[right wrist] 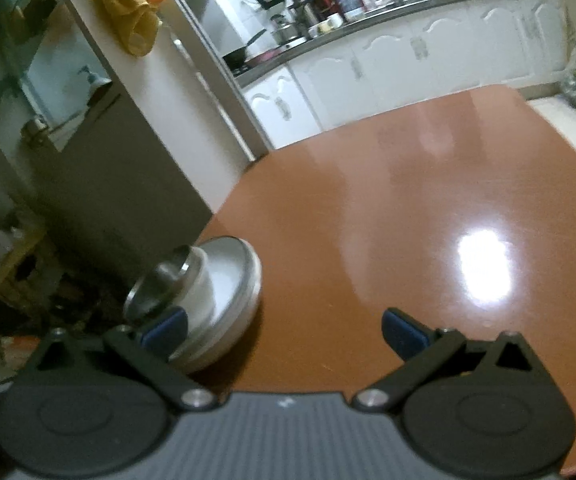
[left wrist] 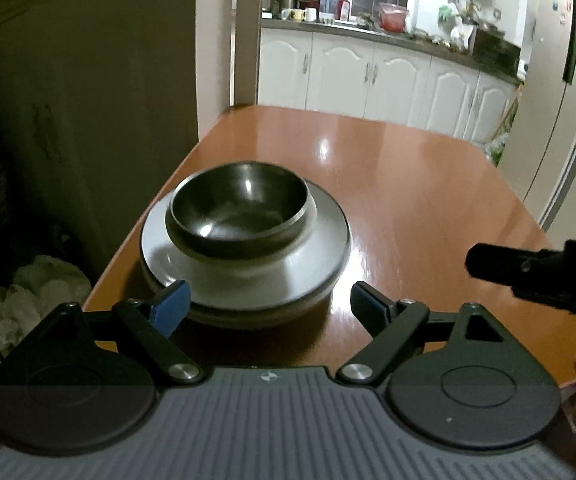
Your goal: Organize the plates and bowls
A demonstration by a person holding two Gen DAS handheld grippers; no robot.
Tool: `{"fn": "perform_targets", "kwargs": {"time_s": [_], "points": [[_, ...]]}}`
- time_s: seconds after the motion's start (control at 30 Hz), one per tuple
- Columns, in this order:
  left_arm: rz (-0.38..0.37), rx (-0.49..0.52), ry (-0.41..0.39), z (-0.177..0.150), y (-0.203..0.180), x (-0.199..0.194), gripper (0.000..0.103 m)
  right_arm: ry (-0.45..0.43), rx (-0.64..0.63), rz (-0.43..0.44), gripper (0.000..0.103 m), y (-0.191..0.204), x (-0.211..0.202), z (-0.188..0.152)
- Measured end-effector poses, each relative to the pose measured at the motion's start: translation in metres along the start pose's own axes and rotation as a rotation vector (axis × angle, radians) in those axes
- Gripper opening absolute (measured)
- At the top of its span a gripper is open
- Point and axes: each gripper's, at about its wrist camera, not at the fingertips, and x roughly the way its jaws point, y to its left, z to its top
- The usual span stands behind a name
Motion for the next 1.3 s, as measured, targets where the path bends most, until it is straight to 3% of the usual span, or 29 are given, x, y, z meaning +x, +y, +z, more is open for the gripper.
{"fn": "perform_targets", "kwargs": {"time_s": [0.6,1.3], "points": [[0.017,0.049,0.082,-0.022,-0.013,0.001,0.103,-0.032,-0.028,-0.130,0.103,-0.008,-0.027,-0.024],[0.018,0.024,0.114,-0.038,-0.015,-0.014,0.103,0.008,-0.022,-0.138,0.103,-0.008,-0.033,-0.035]]}}
